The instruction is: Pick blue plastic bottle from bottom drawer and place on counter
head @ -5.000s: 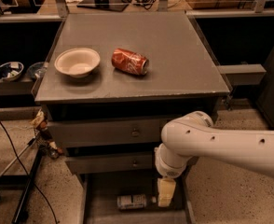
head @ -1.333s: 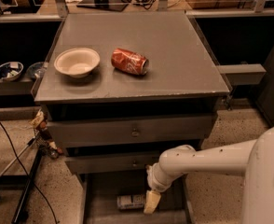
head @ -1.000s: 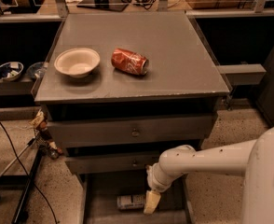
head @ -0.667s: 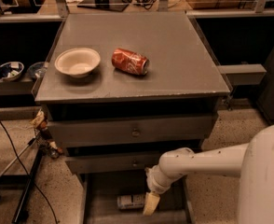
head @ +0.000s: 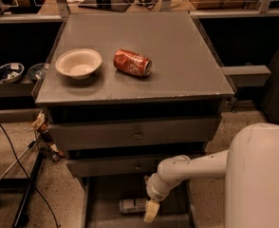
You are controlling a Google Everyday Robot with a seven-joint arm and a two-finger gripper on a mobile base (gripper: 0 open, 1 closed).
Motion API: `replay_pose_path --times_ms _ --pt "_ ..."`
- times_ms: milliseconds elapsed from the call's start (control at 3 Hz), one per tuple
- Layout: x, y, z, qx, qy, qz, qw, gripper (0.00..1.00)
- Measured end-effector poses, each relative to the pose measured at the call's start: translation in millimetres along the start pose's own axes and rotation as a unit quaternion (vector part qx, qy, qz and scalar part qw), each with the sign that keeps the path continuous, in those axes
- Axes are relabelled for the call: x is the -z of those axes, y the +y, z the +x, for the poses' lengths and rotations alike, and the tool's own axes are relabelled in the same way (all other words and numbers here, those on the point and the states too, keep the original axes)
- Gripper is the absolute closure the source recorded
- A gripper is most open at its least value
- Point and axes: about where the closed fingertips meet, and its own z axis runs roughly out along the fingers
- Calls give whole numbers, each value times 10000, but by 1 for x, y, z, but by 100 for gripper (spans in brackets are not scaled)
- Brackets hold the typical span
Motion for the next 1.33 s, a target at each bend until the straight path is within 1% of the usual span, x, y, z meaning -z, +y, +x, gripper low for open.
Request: replay_pose_path --times_ms 333,667,1000,1333 --pt "-38 3 6 60 33 -71 10000 0" --pt "-43 3 5 60 -1 -104 9999 0" --pt "-94 -4 0 109 38 -275 9996 0" --pt "-106 -1 -3 141 36 -354 9993 0"
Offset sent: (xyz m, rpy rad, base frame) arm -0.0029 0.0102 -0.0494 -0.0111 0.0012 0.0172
